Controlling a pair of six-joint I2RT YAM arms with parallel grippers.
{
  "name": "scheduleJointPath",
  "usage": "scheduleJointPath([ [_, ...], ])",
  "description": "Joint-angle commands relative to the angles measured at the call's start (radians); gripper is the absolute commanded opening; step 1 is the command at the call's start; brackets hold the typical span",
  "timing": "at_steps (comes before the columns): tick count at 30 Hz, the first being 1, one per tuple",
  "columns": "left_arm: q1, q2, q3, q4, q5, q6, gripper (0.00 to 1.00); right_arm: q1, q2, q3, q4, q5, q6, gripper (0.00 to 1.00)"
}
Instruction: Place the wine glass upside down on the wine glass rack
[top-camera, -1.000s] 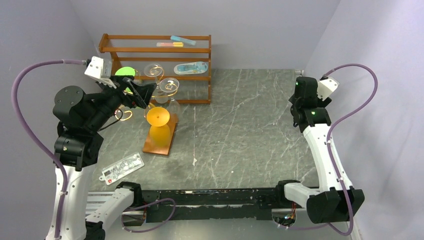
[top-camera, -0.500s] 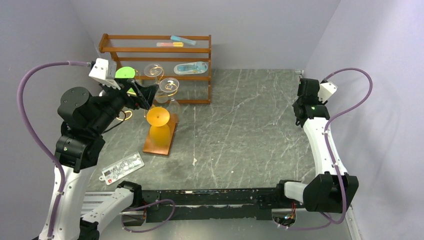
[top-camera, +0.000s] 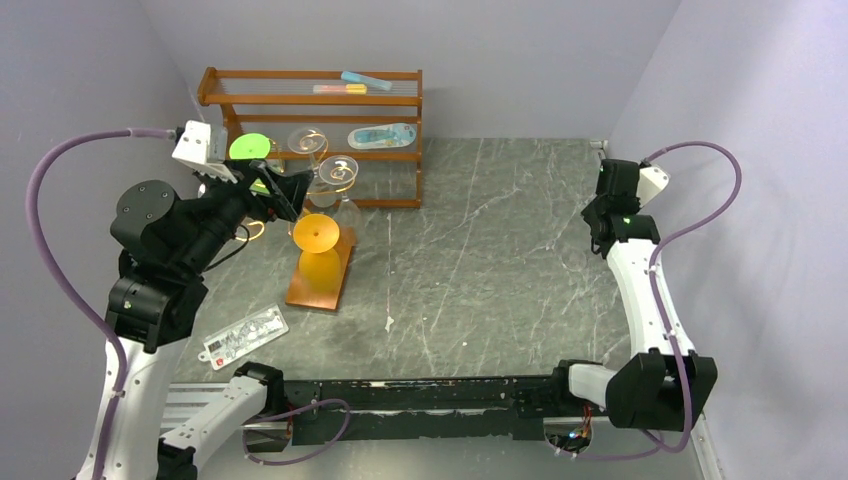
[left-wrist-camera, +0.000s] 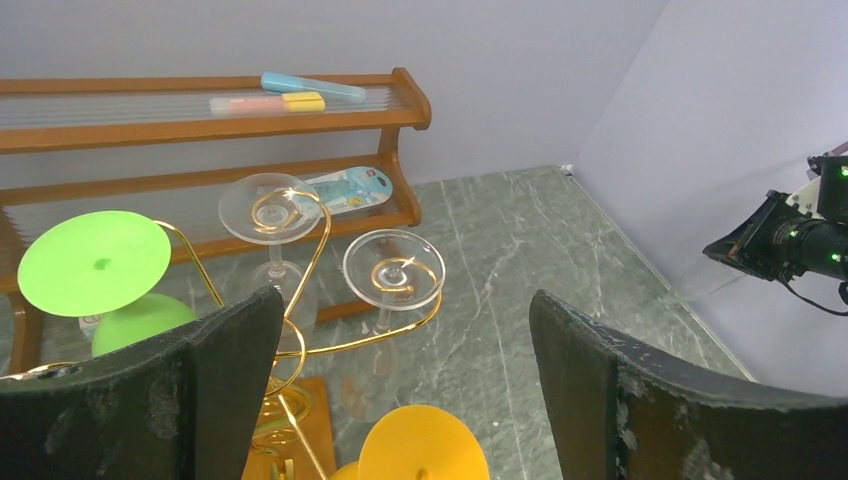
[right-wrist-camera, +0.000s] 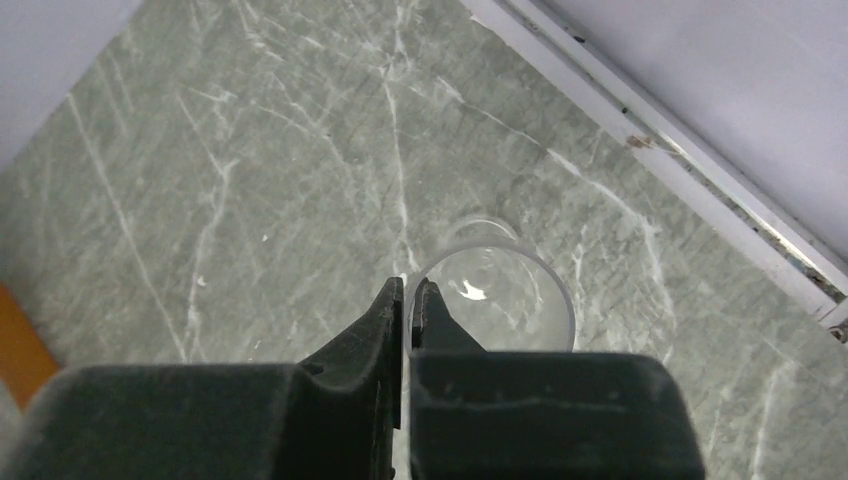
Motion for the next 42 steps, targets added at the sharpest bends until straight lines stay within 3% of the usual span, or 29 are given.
scheduleJointPath([
  [1,-0.008,0.015,0.012,-0.008,0.019,-0.028,0.96,-0.008,-0.056,-0.013,0.031,-0.058,0.029,0.0],
  [8,-0.008,0.02,-0.002,0.036,0.046,-0.109,0.96,-0.007,-0.118,-0.004,0.041,-0.185,0.056,0.0],
  [13,-0.008,0.075,0.015,0.052,0.173,-0.159,0.94,-0.007,-0.193,-0.04,0.144,-0.367,0.074,0.0],
  [22,-0.008,0.128,-0.028,0.232,0.367,-0.307,0.97,-0.007,-0.348,-0.148,0.487,-0.789,0.206,0.0],
  [30,-0.034,0.21,-0.123,0.505,0.469,-0.516,0.97,-0.007,-0.464,-0.231,0.81,-0.945,0.39,0.0],
  [36,-0.183,0.299,-0.155,0.648,0.37,-0.616,0.95,-0.007,-0.492,-0.27,0.994,-0.992,0.531,0.0],
  [42,-0.313,0.323,-0.239,0.785,0.098,-0.807,0.95,-0.007,-0.508,-0.343,1.154,-0.997,0.687,0.0],
])
